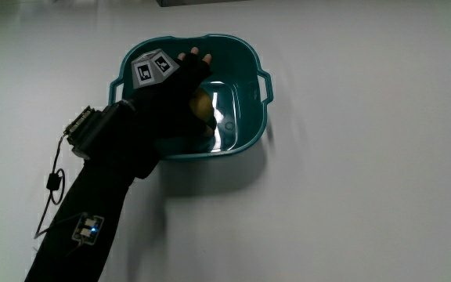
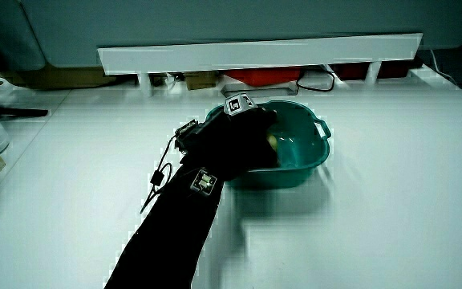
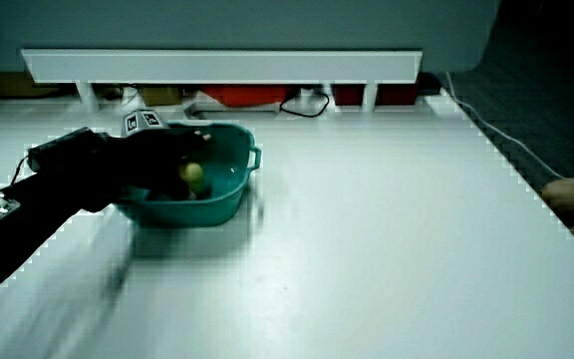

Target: Place pear into plate

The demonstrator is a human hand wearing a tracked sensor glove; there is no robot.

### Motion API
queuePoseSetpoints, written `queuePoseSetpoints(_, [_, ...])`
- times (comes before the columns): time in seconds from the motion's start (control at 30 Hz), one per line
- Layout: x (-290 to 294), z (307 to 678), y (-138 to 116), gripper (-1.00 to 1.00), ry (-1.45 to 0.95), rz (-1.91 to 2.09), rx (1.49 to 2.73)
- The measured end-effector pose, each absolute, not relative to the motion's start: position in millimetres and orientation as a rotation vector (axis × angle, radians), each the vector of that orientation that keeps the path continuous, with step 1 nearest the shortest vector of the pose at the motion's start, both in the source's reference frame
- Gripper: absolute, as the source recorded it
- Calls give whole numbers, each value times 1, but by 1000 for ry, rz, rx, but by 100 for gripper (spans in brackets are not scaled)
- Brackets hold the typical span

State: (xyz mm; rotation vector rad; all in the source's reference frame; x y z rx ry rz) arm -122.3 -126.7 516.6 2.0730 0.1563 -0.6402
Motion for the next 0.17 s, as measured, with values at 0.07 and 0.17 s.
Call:
queuePoseSetpoints(0.07, [-128, 523, -130, -100, 181, -747, 2037])
queuePoseSetpoints(0.17, [-141, 514, -135, -100, 200, -855, 2032])
